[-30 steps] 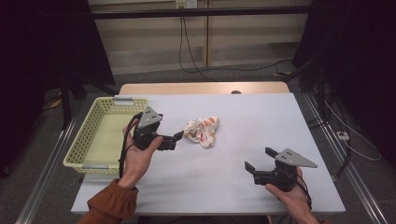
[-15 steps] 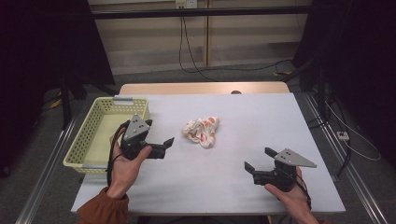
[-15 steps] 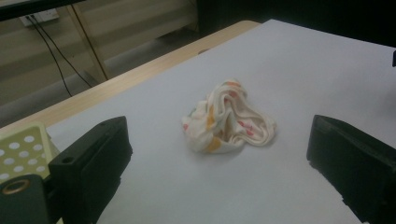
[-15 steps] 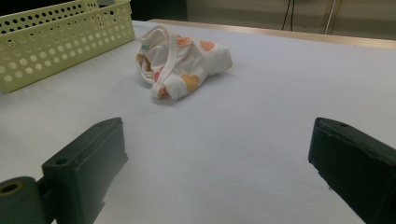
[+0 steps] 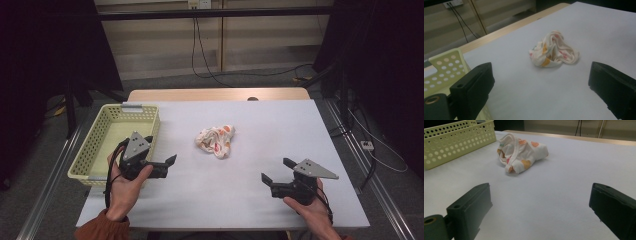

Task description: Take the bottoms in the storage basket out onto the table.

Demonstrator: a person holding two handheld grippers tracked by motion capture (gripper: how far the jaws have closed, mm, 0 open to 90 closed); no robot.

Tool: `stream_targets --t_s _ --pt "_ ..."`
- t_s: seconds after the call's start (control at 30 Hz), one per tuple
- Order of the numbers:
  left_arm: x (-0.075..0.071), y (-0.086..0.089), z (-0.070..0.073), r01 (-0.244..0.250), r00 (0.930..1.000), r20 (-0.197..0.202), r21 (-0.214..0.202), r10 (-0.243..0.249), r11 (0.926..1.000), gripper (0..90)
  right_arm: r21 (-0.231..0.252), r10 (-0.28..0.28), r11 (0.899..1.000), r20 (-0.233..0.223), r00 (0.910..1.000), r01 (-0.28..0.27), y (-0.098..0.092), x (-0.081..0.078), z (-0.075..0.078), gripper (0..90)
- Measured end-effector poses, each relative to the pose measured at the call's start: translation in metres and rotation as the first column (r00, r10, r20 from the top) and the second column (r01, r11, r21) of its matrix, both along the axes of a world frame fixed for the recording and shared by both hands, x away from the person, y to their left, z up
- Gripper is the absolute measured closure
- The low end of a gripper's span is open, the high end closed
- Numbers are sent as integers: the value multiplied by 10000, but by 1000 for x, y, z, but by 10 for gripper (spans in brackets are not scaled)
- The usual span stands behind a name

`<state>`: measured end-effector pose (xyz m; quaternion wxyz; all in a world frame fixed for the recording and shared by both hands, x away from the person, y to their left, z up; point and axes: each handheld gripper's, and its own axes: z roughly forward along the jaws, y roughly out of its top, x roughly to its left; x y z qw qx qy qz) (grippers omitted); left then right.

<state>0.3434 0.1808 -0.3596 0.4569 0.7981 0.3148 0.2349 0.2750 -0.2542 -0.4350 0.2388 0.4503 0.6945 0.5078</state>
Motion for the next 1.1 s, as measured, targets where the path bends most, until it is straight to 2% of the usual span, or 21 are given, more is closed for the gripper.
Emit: stream_targets --t_s 0.2,0.3,0.37,0.5,0.67,0.8,0.97,1.1 --pt "-5 7 -8 -118 9999 1 6 118 9999 61 6 -1 10000 -10 10000 1 0 0 0 42" --pt "-7 10 -16 -125 9997 -225 118 127 9999 61 -6 8 10000 -17 10000 -8 0 0 0 43" --pt "-8 13 -20 -238 9993 -293 -109 235 9997 62 -4 16 10000 -9 10000 -16 0 0 0 42" --pt "-12 18 -28 -376 9983 -441 -129 370 9992 63 -8 3 10000 -21 10000 -4 0 0 0 42" --pt "-22 25 -36 -663 9975 -264 -351 654 9972 64 -23 15 10000 23 10000 -15 0 0 0 42" --pt "-28 30 -41 -929 9956 -202 -688 918 9933 64 -20 61 10000 14 10000 -61 1 0 0 42" --pt "-27 33 -46 -1001 9950 -96 -691 997 9926 64 -21 134 9999 94 9999 -134 0 -1 1 42" --pt "-26 35 -46 -1216 9926 -90 -999 1213 9875 64 21 104 9999 78 9999 -104 -1 -2 1 42"
